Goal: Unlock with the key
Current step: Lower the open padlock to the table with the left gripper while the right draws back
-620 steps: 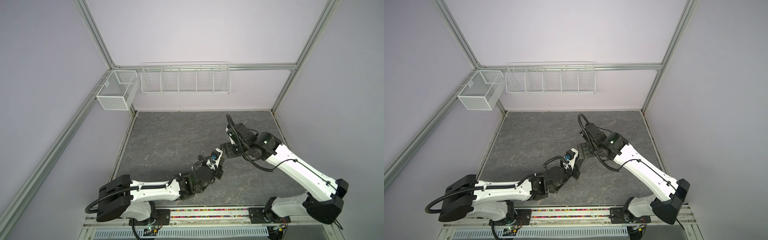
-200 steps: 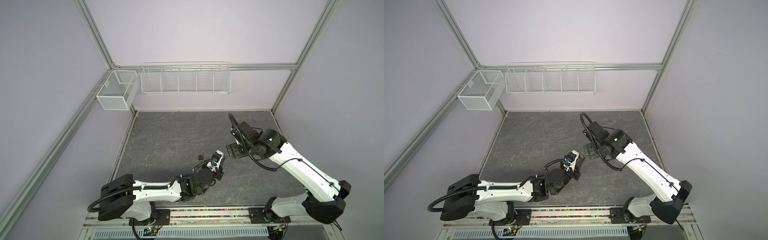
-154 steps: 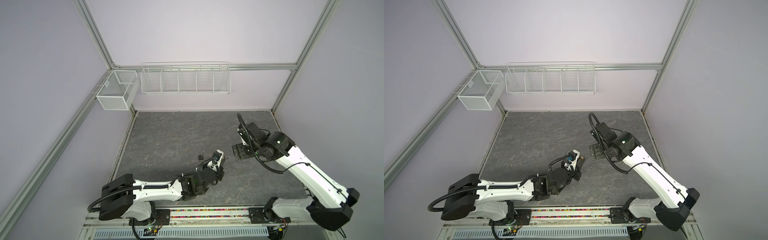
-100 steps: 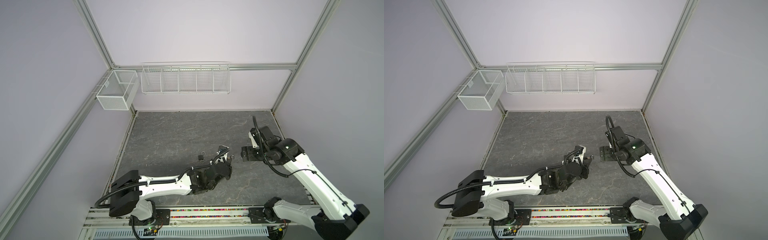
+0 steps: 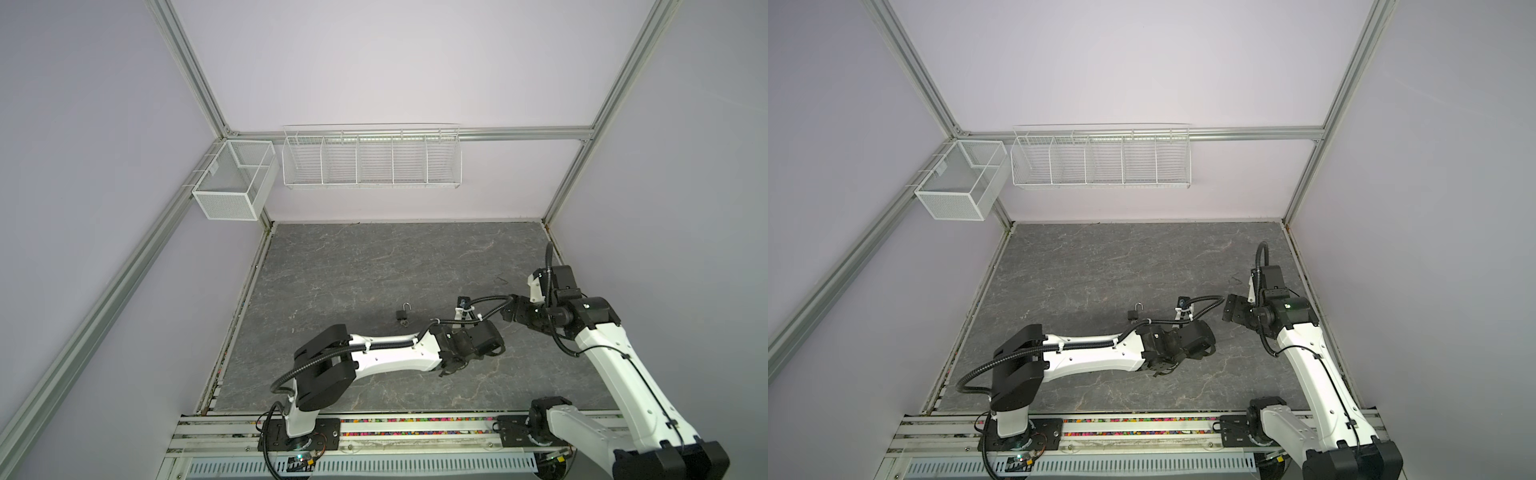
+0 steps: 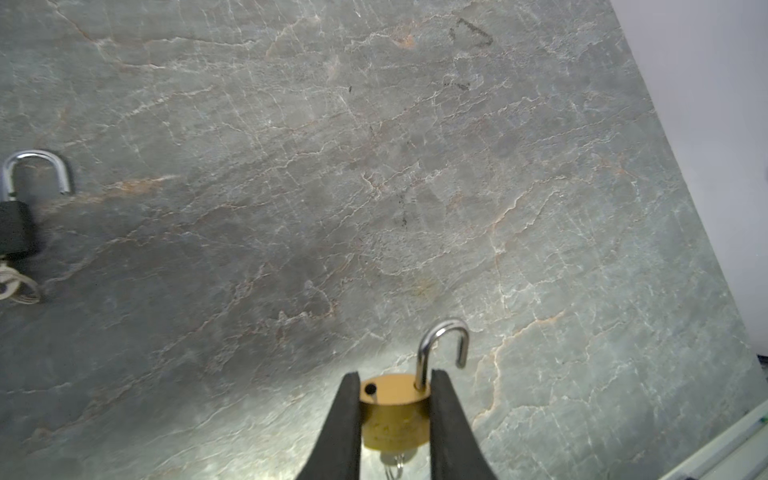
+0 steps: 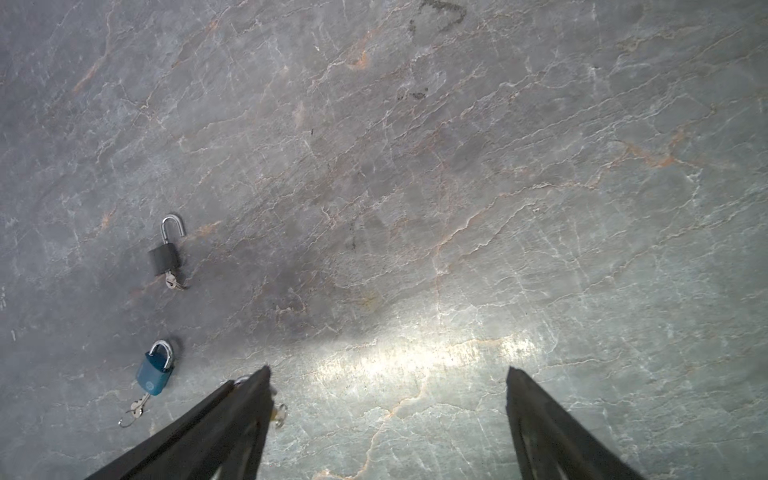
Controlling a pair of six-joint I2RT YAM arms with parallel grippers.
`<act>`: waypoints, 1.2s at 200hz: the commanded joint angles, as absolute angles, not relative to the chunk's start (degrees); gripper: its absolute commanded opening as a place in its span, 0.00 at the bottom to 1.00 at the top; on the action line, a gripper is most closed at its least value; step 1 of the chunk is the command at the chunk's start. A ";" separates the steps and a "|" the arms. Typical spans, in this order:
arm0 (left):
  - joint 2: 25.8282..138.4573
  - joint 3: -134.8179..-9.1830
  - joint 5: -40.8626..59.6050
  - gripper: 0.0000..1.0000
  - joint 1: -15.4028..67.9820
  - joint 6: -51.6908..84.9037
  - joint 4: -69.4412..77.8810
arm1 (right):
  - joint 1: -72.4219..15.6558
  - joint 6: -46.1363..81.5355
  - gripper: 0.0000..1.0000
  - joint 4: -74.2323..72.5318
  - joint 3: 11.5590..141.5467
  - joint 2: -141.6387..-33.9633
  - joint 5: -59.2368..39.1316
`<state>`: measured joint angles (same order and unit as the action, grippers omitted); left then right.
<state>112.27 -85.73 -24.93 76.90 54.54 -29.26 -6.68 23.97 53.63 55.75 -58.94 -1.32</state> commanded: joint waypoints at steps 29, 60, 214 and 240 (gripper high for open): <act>118.80 -91.65 -18.13 0.00 73.37 61.05 -37.62 | -3.19 24.49 0.89 50.36 53.23 -58.18 -3.96; 122.17 -94.49 -14.40 0.00 71.17 61.24 -40.84 | -2.40 24.70 0.89 50.11 52.56 -58.67 -3.78; 128.86 -99.49 -12.72 0.17 70.11 60.73 -46.36 | -2.03 25.08 0.89 48.68 50.76 -59.77 -3.87; 128.35 -99.49 -12.73 0.31 69.96 60.89 -46.41 | -2.09 24.88 0.89 48.69 51.14 -59.94 -3.72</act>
